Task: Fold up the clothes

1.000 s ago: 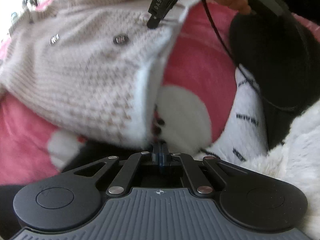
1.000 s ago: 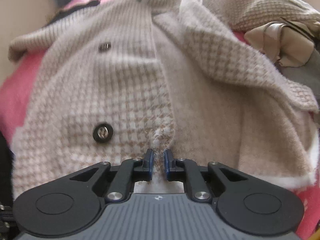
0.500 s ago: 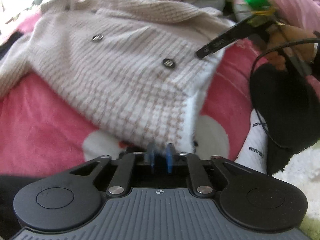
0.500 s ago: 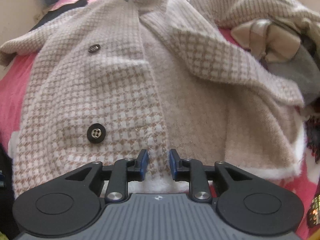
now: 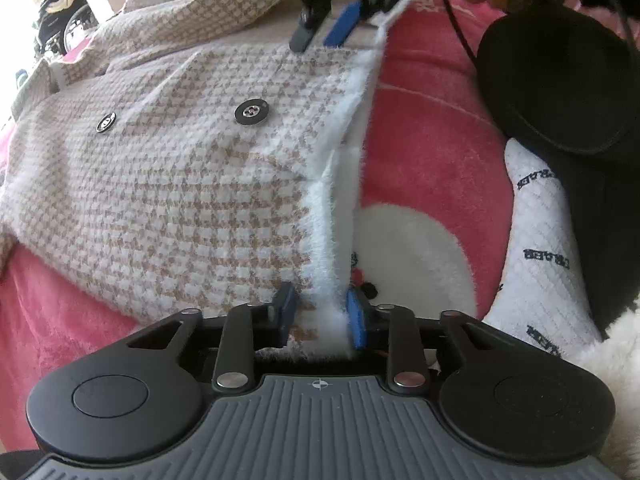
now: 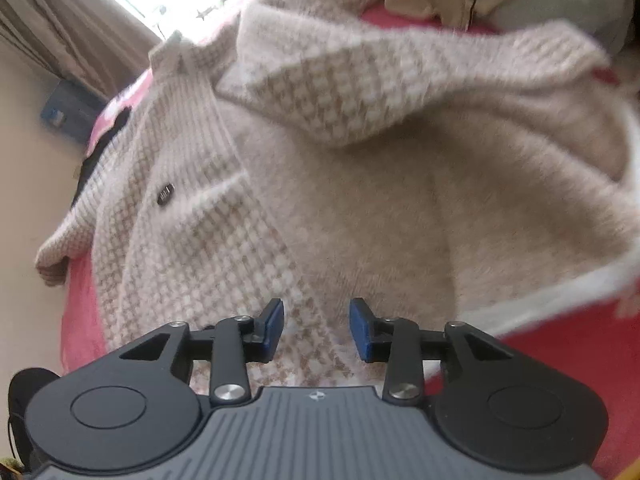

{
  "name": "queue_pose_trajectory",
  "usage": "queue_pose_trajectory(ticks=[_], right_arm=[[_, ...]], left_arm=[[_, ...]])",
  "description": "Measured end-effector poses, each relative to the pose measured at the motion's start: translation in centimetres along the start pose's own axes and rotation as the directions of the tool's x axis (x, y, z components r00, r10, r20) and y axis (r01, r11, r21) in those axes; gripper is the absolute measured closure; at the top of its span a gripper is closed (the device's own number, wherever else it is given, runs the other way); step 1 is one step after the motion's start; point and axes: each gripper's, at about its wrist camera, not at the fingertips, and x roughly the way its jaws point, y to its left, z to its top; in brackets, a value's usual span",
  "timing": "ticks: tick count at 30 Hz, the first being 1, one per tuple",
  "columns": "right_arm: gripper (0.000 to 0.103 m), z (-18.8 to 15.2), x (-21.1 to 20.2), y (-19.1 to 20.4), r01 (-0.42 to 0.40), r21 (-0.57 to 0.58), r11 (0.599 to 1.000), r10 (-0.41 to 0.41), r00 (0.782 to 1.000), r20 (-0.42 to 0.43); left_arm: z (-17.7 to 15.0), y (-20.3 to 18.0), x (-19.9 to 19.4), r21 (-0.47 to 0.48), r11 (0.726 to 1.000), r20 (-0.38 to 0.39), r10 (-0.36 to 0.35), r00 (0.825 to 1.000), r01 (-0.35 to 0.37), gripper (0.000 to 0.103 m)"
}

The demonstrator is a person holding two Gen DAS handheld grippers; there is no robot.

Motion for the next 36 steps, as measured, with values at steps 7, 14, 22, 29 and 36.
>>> queue_pose_trajectory(ticks=[7, 14, 22, 29, 36], right_arm=[[0.098, -2.0, -1.5, 4.3, 0.121, -0.234, 0.965, -0.090, 0.986, 0.139], [0.093, -1.7, -0.8, 3.4, 0.244, -0.239, 0.940, -0.216, 0.967, 0.136], [0.088, 0.5, -0.7, 8.0, 0.186, -0.357, 0.915, -0.107, 0.967, 0.229], [0.100, 0.4, 2.7, 7.5, 0.241, -0.391, 0.888, -0.196, 0.969, 0.152], [0.093, 0.5, 0.4, 13.6, 0.207, -0.574, 0.793, -0.086, 0.969, 0.231]], left_arm=[[-0.4, -0.1, -0.5, 0.023, 0.999, 0.008, -0.029, 1.000, 0.029, 0.093], [-1.0, -0.4, -0.9, 0.051, 0.997, -0.001, -0.065, 0.998, 0.065, 0.093], [-1.4, -0.5, -1.2, 0.045, 0.992, -0.001, -0.119, 0.993, 0.118, 0.093], [-2.1, -0.6, -1.3, 0.006, 0.986, -0.025, -0.169, 0.985, 0.169, 0.092], [-2.8, 4.7, -5.8, -0.133, 0.957, 0.098, -0.247, 0.964, 0.258, 0.089]])
